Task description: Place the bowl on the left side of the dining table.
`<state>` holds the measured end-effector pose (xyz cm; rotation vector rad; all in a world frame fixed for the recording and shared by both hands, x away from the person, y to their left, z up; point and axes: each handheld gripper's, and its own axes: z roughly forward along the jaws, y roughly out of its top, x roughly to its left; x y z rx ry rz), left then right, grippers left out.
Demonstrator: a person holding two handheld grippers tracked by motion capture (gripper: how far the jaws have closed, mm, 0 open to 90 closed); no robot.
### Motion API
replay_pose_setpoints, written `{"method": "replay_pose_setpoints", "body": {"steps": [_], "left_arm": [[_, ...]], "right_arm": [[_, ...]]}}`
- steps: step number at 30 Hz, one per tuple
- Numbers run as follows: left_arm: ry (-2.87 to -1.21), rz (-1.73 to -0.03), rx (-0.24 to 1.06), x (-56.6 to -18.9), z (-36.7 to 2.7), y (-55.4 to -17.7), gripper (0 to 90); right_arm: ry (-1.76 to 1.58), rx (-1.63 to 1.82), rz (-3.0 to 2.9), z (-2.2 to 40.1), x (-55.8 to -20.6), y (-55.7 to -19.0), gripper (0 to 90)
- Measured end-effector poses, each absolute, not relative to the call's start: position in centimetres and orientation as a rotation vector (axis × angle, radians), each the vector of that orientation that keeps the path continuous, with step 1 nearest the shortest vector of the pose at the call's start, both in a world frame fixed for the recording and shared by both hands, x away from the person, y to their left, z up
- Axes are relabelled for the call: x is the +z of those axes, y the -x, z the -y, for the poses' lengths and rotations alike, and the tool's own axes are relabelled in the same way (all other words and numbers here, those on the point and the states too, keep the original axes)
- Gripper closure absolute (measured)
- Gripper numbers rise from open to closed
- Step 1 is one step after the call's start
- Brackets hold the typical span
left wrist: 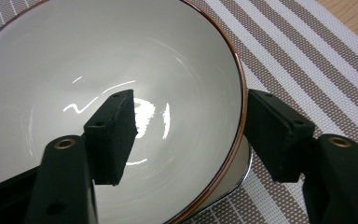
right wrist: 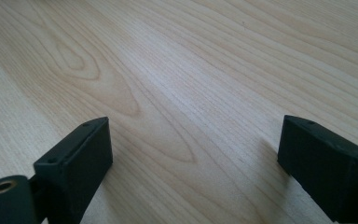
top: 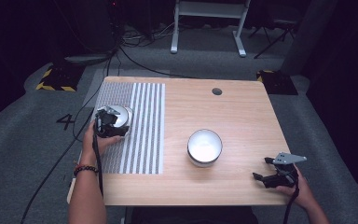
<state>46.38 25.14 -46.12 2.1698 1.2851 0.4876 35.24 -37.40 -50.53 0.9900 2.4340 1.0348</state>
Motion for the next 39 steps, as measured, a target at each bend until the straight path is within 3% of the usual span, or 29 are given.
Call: {"method": "replay_pose_setpoints", "body": {"steps": [6, 11, 39], "left_arm": [[-2.13, -1.337, 0.47, -46.0, -25.5, -46.4, 18.6], [-2.108, -1.336, 0.457, -45.8, -25.9, -46.2, 15.6], [-2.091, -1.325, 0.508, -44.9, -25.7, -45.1, 16.7]], "right_arm": [[-0.99, 1.035, -2.434, 37.4, -50.5, -35.2, 10.1], [-0.991, 1.035, -2.434, 37.4, -50.5, -35.2, 10.1], [-0.99, 1.035, -2.434, 37.4, -50.5, -35.2, 10.1]]}}
